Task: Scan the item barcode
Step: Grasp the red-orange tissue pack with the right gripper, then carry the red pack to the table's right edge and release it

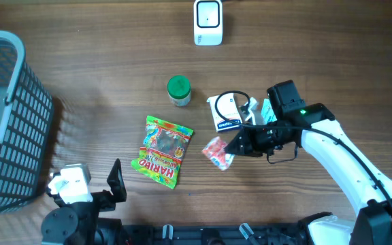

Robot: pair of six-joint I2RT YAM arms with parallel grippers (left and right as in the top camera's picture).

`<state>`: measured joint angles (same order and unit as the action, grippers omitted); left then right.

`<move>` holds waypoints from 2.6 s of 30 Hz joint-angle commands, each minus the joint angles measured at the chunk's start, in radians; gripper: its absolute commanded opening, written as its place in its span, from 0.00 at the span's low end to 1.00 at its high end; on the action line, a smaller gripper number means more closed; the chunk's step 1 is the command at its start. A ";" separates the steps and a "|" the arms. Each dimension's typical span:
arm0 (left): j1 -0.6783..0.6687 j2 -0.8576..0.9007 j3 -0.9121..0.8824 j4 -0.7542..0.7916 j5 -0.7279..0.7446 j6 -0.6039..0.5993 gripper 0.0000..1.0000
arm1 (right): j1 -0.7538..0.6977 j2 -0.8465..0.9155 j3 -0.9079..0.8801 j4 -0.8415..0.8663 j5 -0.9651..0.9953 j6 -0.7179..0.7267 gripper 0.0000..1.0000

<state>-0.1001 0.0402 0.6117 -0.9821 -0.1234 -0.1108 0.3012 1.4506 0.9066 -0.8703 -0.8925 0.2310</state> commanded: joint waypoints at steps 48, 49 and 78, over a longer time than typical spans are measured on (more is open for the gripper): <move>-0.008 -0.001 -0.006 -0.069 -0.009 -0.003 1.00 | 0.027 0.354 0.389 1.167 0.811 -0.131 0.05; -0.007 -0.001 -0.006 -0.070 -0.009 -0.003 1.00 | 0.040 0.427 0.460 1.159 0.863 -0.173 0.04; -0.008 -0.001 -0.006 -0.070 -0.009 -0.003 1.00 | -0.019 0.333 0.750 0.615 1.329 -0.290 0.04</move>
<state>-0.1001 0.0422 0.6102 -1.0546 -0.1234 -0.1108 0.3599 1.9312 1.6348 -0.1719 0.3012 -0.0727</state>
